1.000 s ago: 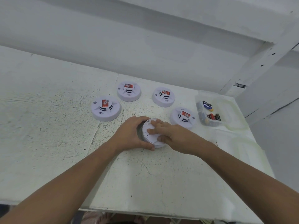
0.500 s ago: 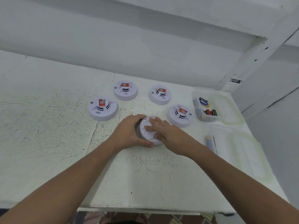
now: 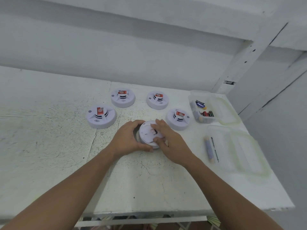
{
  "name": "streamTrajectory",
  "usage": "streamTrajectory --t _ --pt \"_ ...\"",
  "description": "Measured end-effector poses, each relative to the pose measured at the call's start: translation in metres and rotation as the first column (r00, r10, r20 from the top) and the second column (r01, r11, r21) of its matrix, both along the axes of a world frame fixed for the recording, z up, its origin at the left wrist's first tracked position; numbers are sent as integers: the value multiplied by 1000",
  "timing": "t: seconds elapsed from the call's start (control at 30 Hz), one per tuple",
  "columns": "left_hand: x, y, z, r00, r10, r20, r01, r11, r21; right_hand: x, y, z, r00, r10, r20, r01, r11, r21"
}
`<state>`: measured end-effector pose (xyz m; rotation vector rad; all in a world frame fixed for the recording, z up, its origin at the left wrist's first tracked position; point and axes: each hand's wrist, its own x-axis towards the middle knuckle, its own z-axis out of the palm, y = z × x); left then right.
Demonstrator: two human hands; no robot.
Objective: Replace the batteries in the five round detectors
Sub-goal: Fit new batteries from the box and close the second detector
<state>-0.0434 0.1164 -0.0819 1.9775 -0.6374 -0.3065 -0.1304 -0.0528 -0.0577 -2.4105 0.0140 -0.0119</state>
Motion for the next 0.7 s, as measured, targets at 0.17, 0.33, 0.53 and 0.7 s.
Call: streamTrajectory --t 0.17,0.33,0.53,0.7 --pt "0 1 -1 1000 24 -19 -24 1000 8 -17 -2 -15 979 -203 -12 196 927 319" --pt "-4 1 1 999 20 -40 -22 999 -45 -19 -8 -16 984 -176 -42 178 899 399" --pt "-6 3 3 998 8 -61 -17 991 -135 -12 -9 -12 963 -271 5 216 780 587" --pt "-7 4 1 993 56 -106 -76 978 -196 -1 2 -5 924 -378 -54 291 607 740"
